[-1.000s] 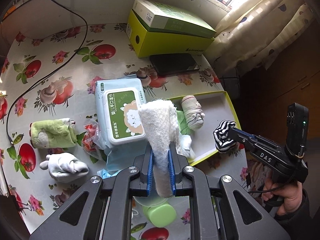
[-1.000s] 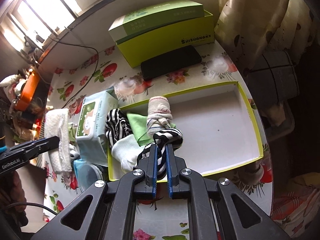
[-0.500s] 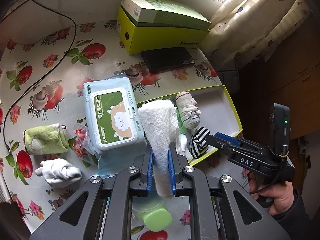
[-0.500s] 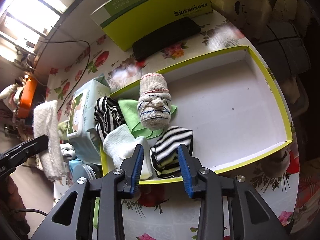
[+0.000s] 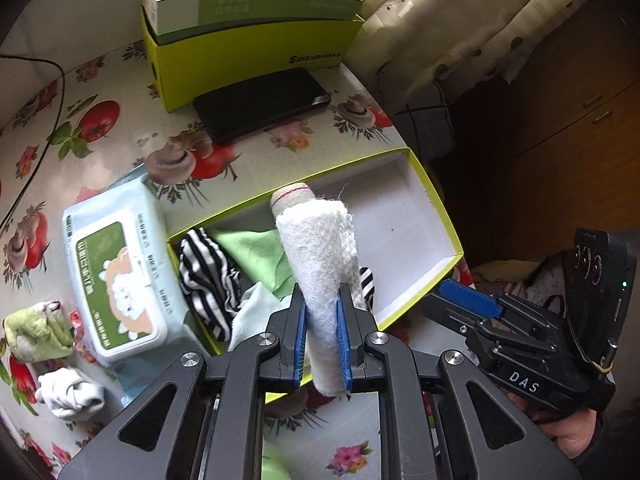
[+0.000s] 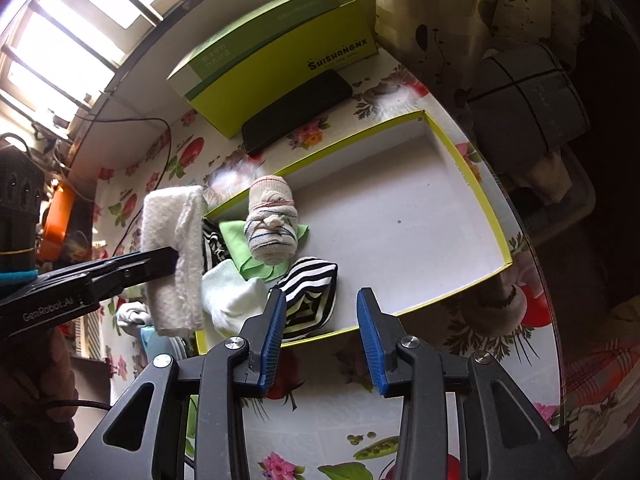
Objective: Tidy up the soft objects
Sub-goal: 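Lower the white towel into the lid and open the left gripper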
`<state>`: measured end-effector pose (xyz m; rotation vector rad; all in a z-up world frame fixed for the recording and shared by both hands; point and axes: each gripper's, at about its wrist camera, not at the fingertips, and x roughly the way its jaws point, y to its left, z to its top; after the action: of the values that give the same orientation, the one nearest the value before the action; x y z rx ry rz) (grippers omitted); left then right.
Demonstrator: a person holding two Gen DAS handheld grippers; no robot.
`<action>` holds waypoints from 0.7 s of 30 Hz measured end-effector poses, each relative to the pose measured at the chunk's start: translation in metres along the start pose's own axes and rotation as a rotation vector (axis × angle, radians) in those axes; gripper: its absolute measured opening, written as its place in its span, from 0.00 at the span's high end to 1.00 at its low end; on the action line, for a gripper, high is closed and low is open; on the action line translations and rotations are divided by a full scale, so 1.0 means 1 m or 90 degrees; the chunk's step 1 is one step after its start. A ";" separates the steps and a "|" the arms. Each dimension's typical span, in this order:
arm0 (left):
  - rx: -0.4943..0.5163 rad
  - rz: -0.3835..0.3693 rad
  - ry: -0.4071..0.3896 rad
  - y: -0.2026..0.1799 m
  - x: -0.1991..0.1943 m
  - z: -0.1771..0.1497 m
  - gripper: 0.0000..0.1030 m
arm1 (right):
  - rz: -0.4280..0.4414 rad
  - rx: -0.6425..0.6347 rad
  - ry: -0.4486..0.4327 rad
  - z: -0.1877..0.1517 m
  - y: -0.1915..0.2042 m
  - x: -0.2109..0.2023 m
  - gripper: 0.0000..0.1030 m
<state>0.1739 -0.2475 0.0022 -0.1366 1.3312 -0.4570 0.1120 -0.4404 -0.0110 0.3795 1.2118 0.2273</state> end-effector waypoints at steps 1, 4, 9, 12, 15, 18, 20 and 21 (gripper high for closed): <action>0.004 -0.003 0.004 -0.004 0.004 0.003 0.86 | -0.002 0.004 -0.003 -0.001 -0.001 -0.001 0.66; 0.013 -0.011 0.013 -0.014 0.019 0.013 0.86 | -0.004 0.015 -0.007 -0.001 -0.009 -0.004 0.65; 0.015 -0.017 0.027 -0.028 0.045 0.032 0.86 | -0.009 0.026 -0.011 -0.004 -0.020 -0.010 0.65; 0.011 -0.021 0.031 -0.032 0.057 0.040 0.86 | -0.011 0.032 -0.013 -0.003 -0.025 -0.010 0.65; 0.002 -0.022 0.033 -0.032 0.069 0.047 0.86 | -0.013 0.037 -0.012 -0.003 -0.029 -0.009 0.65; -0.014 -0.023 0.039 -0.029 0.080 0.052 0.85 | -0.014 0.040 -0.010 -0.001 -0.032 -0.008 0.65; -0.024 -0.017 0.051 -0.025 0.088 0.054 0.83 | -0.014 0.041 -0.009 0.000 -0.032 -0.006 0.65; -0.029 -0.015 0.055 -0.024 0.090 0.054 0.83 | -0.014 0.041 -0.008 0.001 -0.032 -0.005 0.65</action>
<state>0.2347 -0.3139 -0.0575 -0.1730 1.4268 -0.4570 0.1099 -0.4722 -0.0191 0.4228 1.2116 0.1671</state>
